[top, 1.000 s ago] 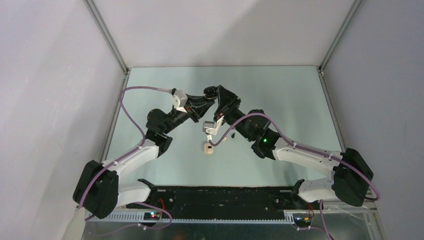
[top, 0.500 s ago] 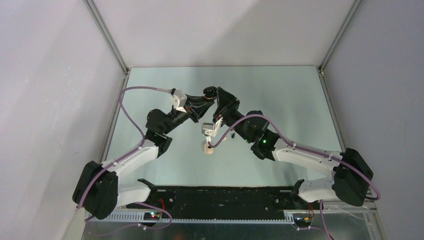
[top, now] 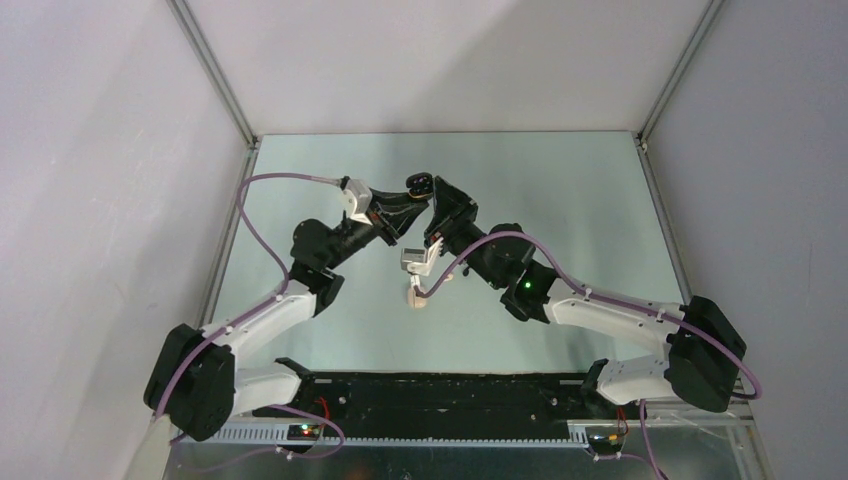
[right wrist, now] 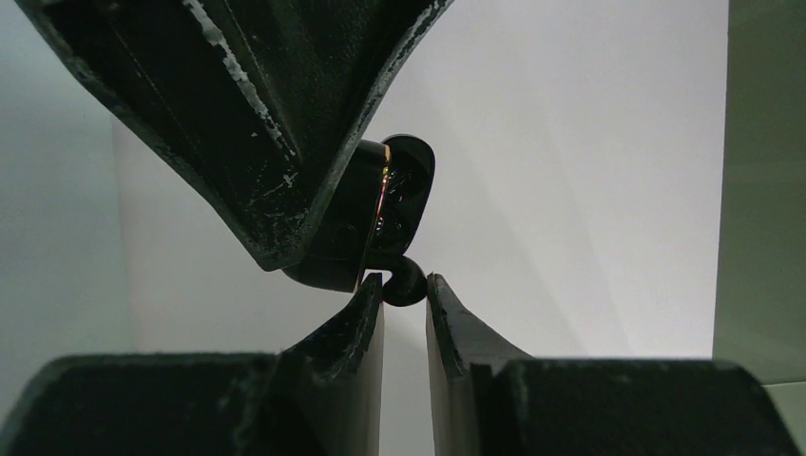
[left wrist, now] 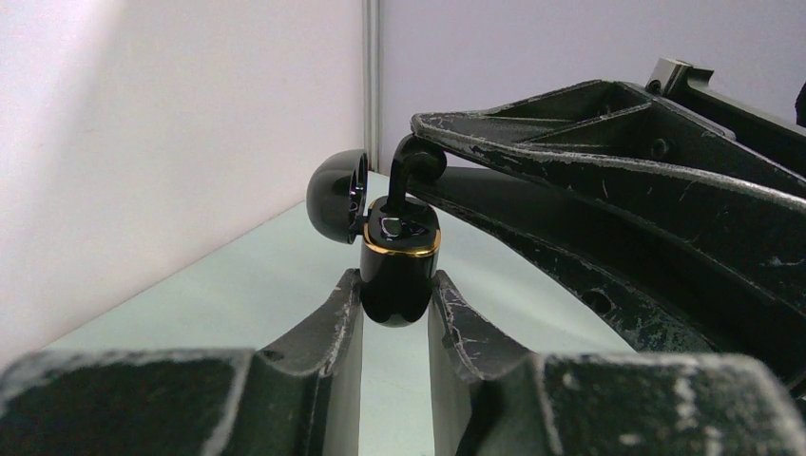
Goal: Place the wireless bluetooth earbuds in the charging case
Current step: Insert the right earbud into the right side groove of the charging case.
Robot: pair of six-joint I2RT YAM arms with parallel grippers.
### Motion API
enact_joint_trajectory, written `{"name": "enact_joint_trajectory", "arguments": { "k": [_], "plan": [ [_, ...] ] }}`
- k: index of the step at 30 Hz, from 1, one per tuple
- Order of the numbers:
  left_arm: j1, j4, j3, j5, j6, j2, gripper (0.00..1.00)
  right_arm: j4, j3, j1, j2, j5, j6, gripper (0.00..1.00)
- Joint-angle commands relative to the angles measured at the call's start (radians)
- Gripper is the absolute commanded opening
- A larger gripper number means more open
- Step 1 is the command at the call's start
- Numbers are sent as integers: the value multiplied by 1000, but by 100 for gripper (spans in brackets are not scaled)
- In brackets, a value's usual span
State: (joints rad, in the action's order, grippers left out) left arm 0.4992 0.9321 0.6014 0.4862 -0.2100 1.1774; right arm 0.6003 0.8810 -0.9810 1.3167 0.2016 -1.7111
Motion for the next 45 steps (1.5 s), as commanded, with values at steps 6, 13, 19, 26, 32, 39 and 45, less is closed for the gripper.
{"name": "enact_joint_trajectory", "arguments": {
  "k": [6, 13, 19, 26, 32, 39, 45],
  "plan": [
    [10, 50, -6, -22, 3, -34, 0, -169, 6, -20, -57, -2, -36, 11],
    [11, 47, -20, -17, 14, -40, 0, -186, 7, -24, -67, -26, -36, 18],
    [10, 52, -25, -25, 21, -38, 0, -196, 7, -23, -74, -44, -37, 22],
    [11, 54, -20, -29, 21, -32, 0, -221, 7, -22, -90, -63, -30, 31],
    [10, 54, -16, -27, 21, -27, 0, -225, 7, -18, -96, -67, -19, 35],
    [12, 56, -12, -17, 20, -22, 0, -219, 14, -17, -92, -59, 4, 55],
    [12, 62, -17, -6, 21, -21, 0, -296, 73, -17, -112, -68, 148, 65]
  ]
}}
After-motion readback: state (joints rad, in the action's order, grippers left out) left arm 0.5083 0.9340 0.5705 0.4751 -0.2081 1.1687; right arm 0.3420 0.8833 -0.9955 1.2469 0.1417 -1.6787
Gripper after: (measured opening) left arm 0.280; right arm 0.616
